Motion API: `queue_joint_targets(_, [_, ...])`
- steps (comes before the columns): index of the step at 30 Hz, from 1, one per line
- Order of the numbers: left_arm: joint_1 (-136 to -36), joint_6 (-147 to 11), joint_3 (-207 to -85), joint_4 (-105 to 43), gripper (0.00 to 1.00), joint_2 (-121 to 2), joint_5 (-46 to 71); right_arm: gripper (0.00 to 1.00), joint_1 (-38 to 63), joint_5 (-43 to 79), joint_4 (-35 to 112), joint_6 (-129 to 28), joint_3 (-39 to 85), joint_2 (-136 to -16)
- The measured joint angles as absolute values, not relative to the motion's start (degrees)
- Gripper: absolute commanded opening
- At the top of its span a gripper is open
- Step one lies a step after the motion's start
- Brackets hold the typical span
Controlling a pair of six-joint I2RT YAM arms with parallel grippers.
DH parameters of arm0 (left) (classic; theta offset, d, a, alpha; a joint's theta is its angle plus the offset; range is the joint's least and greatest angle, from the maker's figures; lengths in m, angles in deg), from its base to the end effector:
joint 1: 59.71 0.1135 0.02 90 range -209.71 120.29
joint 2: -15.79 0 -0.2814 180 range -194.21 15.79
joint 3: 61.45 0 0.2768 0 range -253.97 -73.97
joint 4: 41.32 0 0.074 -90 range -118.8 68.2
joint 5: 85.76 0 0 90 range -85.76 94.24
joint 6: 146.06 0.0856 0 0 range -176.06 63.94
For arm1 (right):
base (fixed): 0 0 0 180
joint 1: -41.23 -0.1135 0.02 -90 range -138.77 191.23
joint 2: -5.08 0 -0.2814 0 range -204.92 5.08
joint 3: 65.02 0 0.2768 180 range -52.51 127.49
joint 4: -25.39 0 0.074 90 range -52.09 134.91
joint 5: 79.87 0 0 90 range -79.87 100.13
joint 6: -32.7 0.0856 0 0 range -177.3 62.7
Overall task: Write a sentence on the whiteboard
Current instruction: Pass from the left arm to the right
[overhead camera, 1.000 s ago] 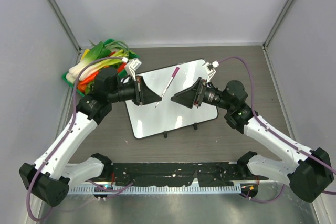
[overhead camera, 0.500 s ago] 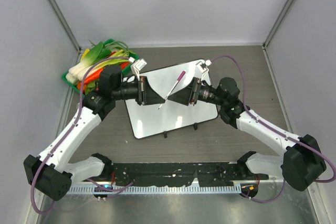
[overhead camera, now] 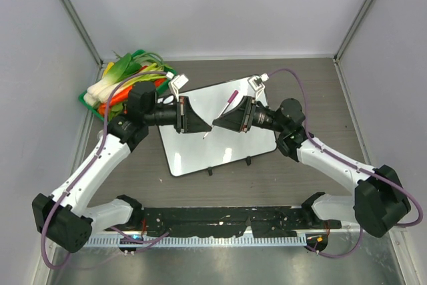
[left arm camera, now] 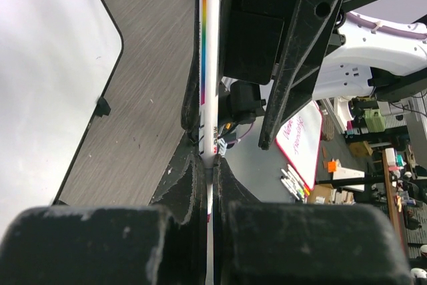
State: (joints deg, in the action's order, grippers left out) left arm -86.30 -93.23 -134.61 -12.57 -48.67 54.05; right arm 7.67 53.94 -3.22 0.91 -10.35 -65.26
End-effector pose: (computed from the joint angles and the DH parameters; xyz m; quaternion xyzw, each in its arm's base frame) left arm 0.2334 -0.1899 0.3650 0.1718 0.7623 -0.5676 0.2592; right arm 0.2374 0.2286 0.3341 -0.1618 0.6269 0.6829 0.3384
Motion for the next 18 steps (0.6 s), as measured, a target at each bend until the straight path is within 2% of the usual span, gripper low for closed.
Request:
queue_joint_targets(7, [-86.3, -93.43, -134.37, -12.95, 0.0, -48.87, 55.01, 0.42, 7.71, 54.64, -5.36, 2.27, -11.12, -66.44])
queue_joint_targets(18, [-86.3, -93.6, -133.57, -13.6, 0.0, -48.87, 55.64, 0.25, 7.71, 55.3, -8.64, 4.56, -13.06, -67.43])
